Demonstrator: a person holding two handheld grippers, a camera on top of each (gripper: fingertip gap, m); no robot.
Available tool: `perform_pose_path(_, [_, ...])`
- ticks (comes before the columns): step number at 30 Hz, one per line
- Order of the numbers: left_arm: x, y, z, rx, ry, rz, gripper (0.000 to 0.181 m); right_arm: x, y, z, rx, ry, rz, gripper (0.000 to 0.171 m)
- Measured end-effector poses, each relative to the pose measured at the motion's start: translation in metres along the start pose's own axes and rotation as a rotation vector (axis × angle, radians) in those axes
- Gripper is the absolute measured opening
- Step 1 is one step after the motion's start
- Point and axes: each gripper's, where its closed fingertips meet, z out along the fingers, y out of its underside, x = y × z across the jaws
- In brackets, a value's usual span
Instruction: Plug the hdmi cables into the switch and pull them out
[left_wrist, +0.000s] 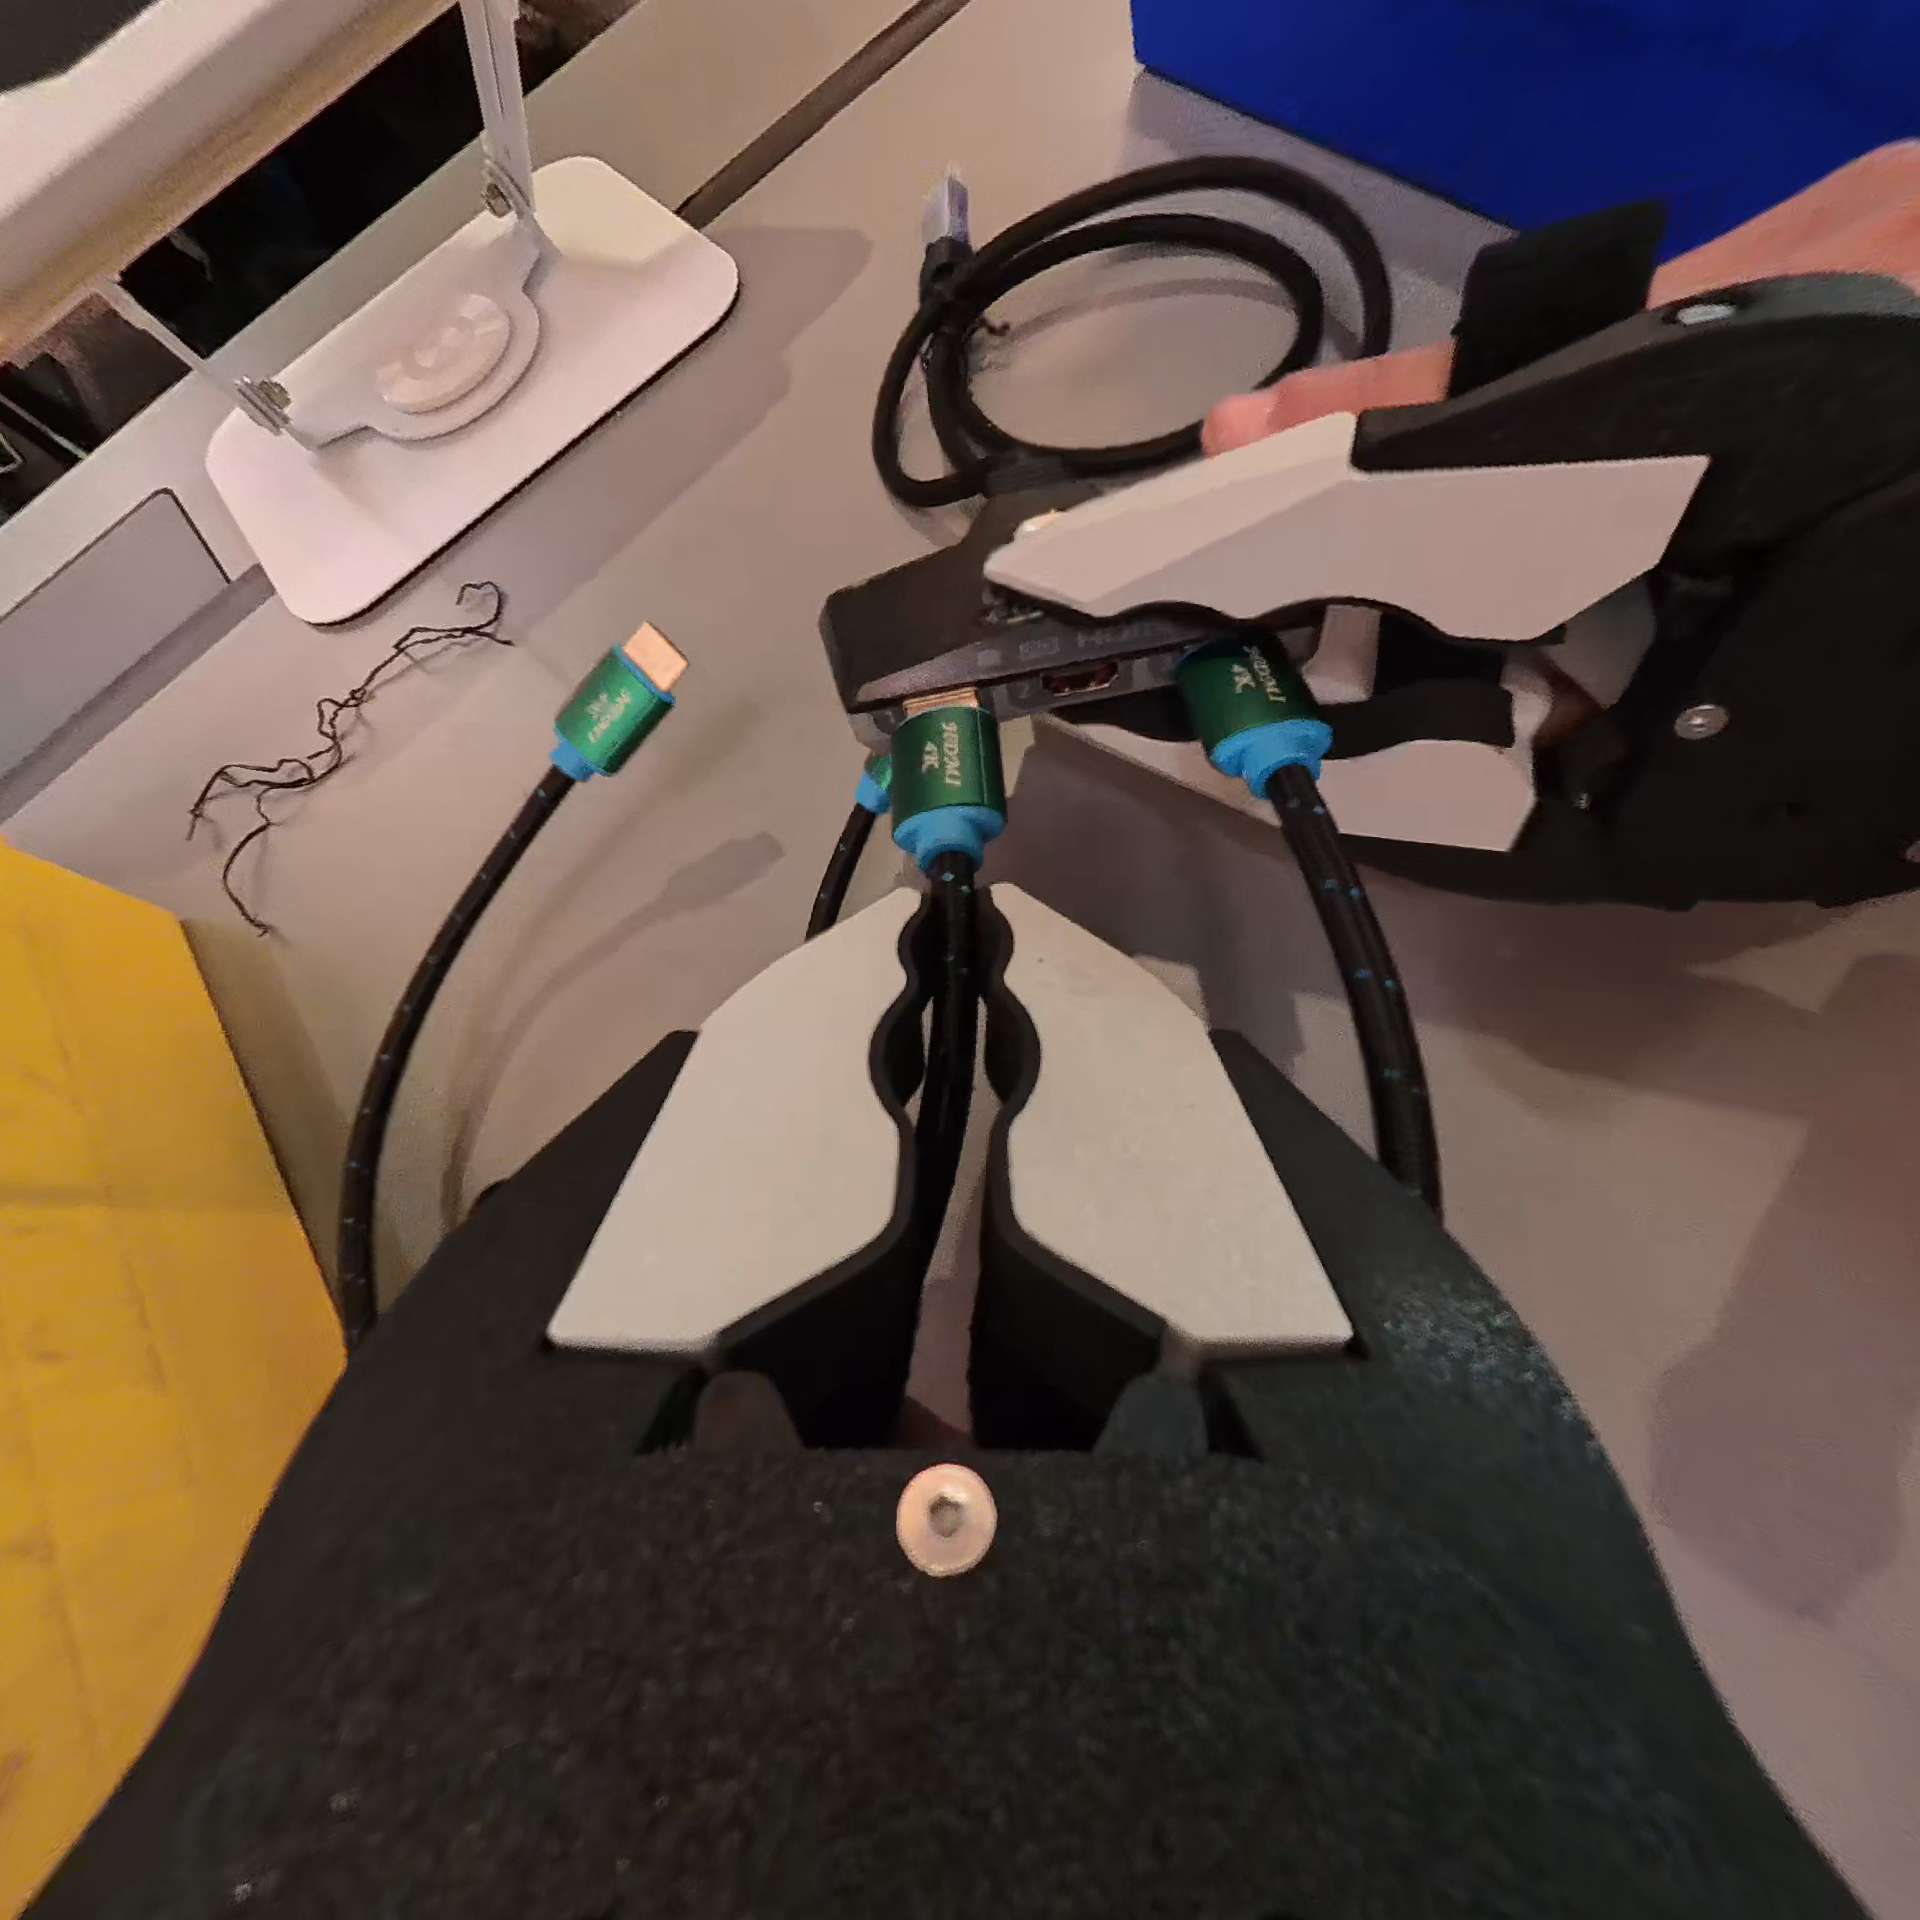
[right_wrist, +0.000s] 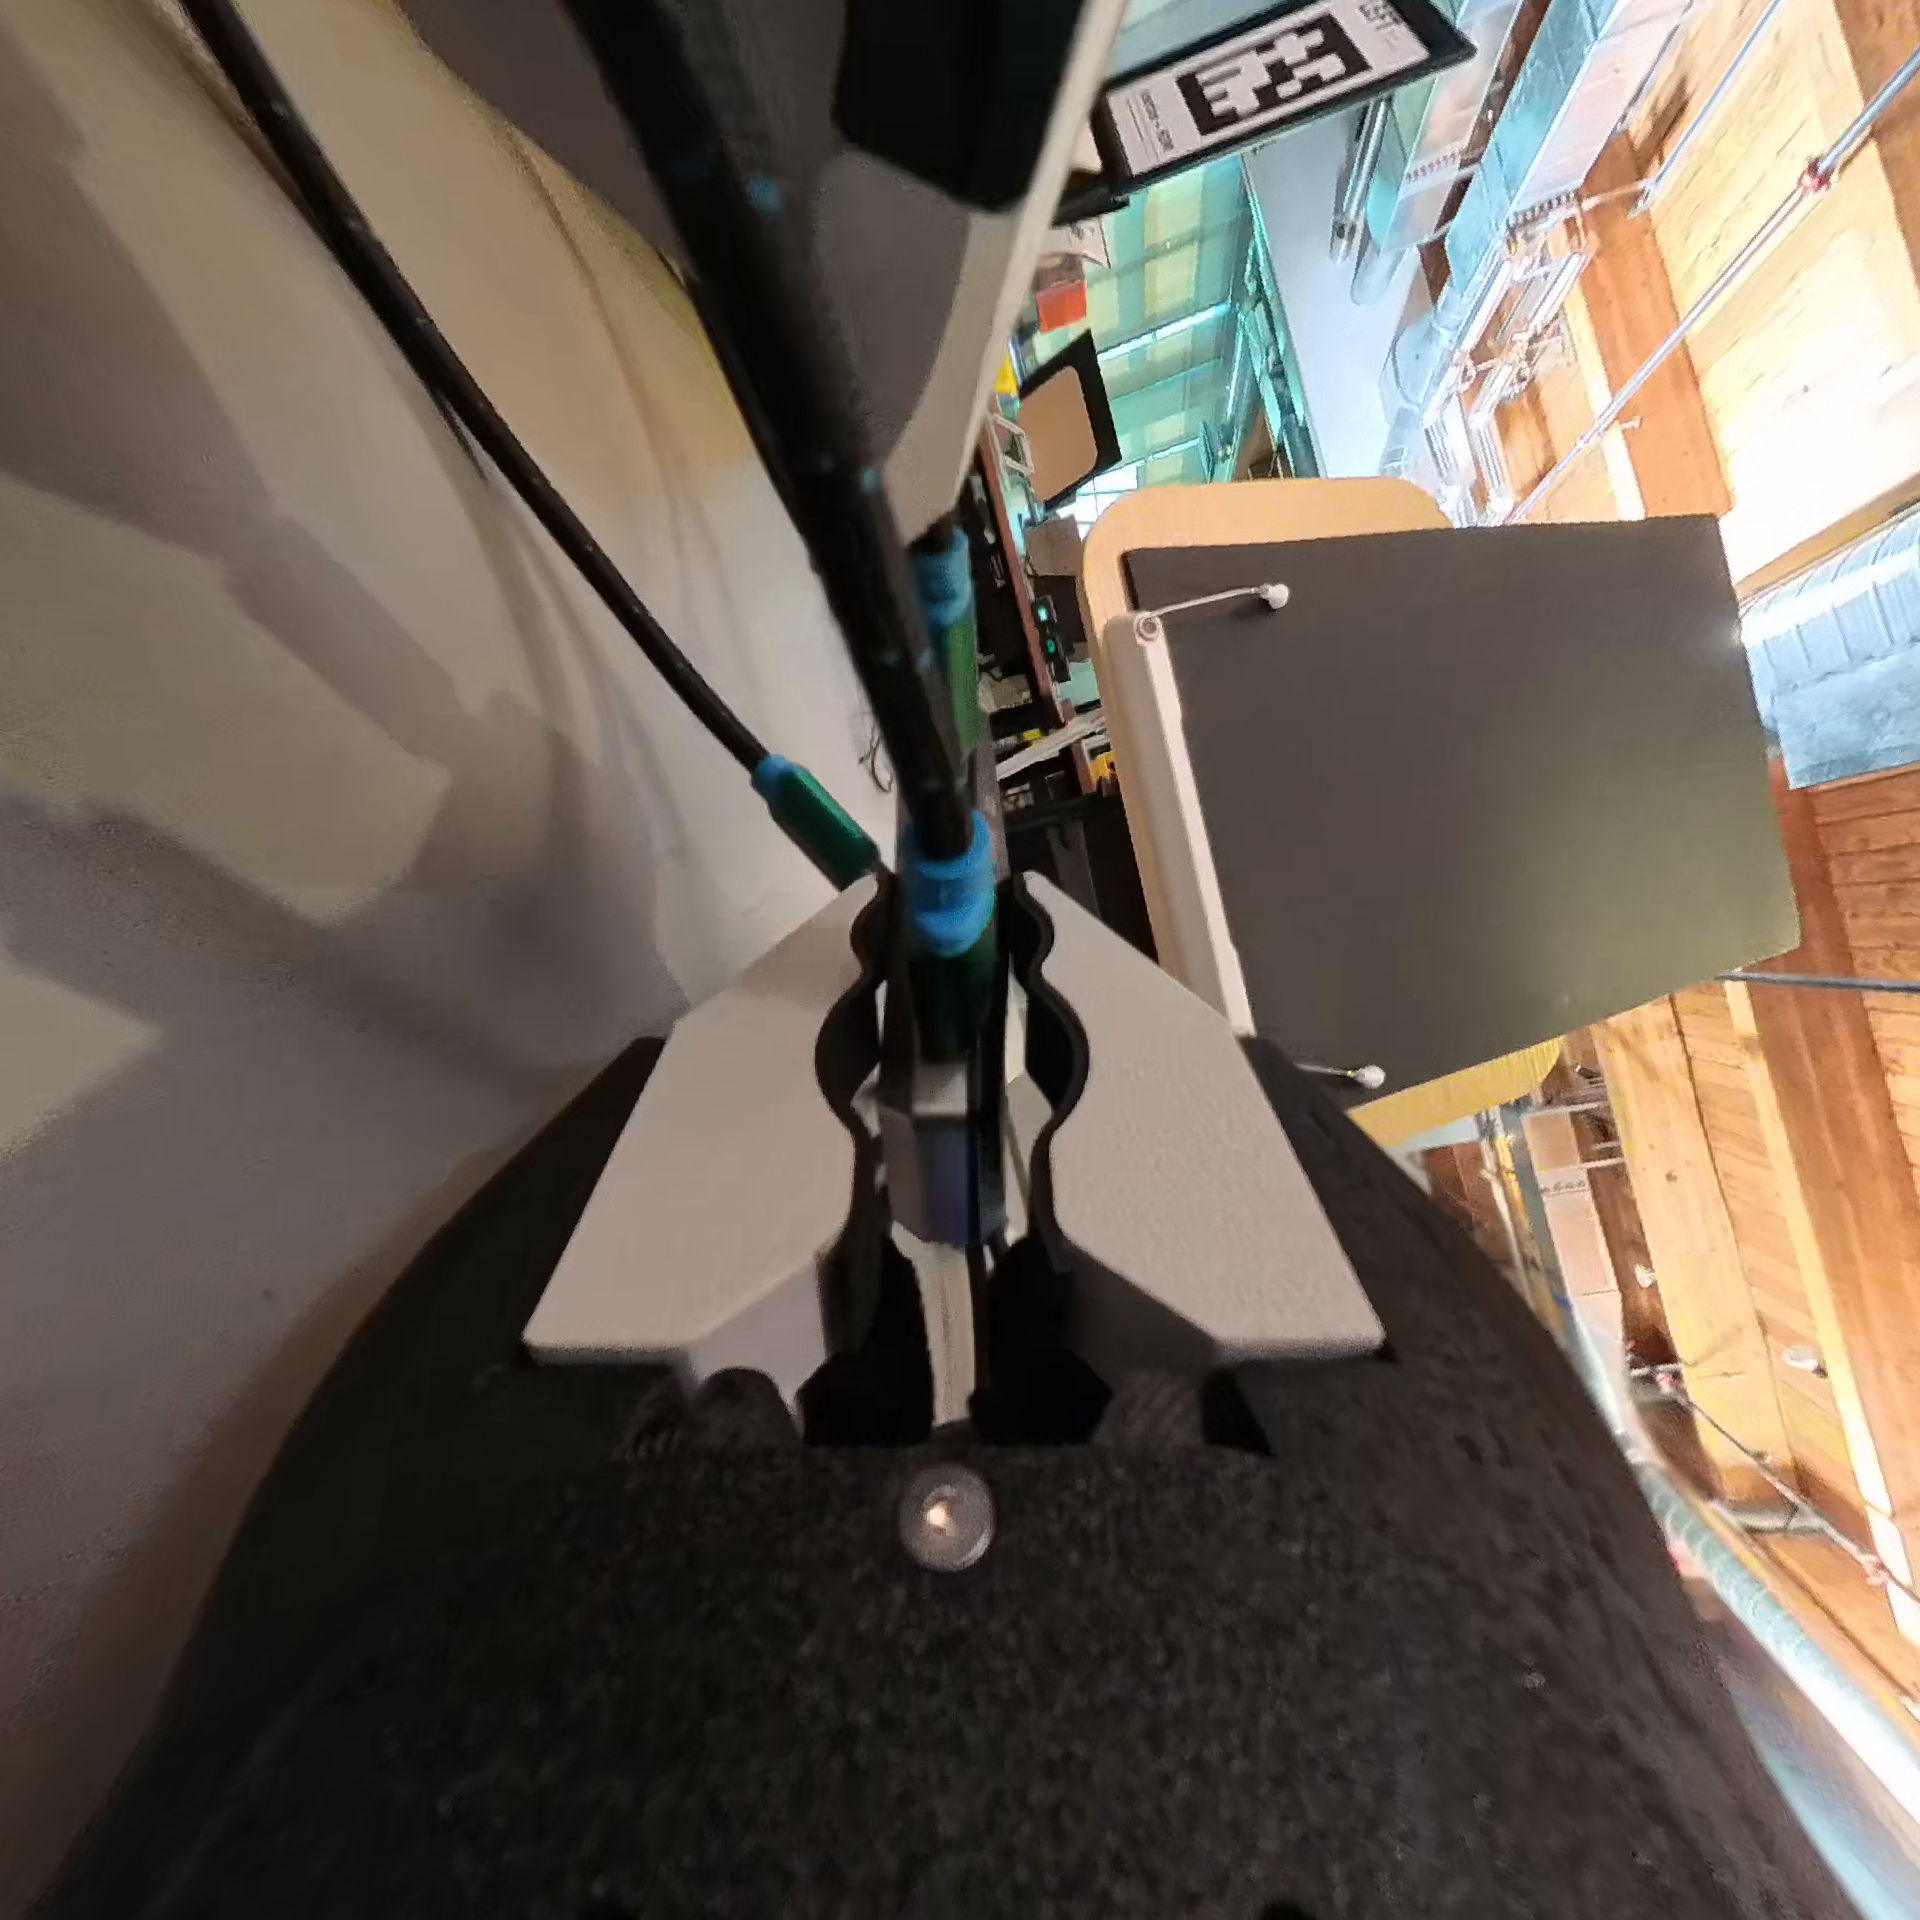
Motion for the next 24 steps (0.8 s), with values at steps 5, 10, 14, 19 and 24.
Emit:
perform_pose_path(5, [0.006, 0.002, 0.002, -0.015, -0.013, 0.019, 0.006, -0.005, 0.009, 0.004, -0.06, -0.011, 0.004, 0.023])
perform_pose_path(10, [0.009, 0.003, 0.002, -0.016, -0.011, 0.015, 0.006, -0.005, 0.011, 0.005, -0.075, -0.013, -0.033, 0.02])
perform_pose_path(14, [0.012, 0.0, 0.0, -0.02, -0.023, 0.025, 0.006, -0.003, 0.007, 0.002, -0.049, 0.003, -0.048, 0.019])
perform_pose_path(19, [0.011, -0.001, 0.001, -0.012, -0.031, 0.014, 0.006, -0.001, 0.007, 0.001, -0.046, 0.019, -0.045, 0.019])
perform_pose_path(24, [0.012, 0.001, 0.005, 0.011, 0.025, -0.039, 0.006, -0.001, 0.007, 0.0, -0.045, 0.032, -0.053, 0.018])
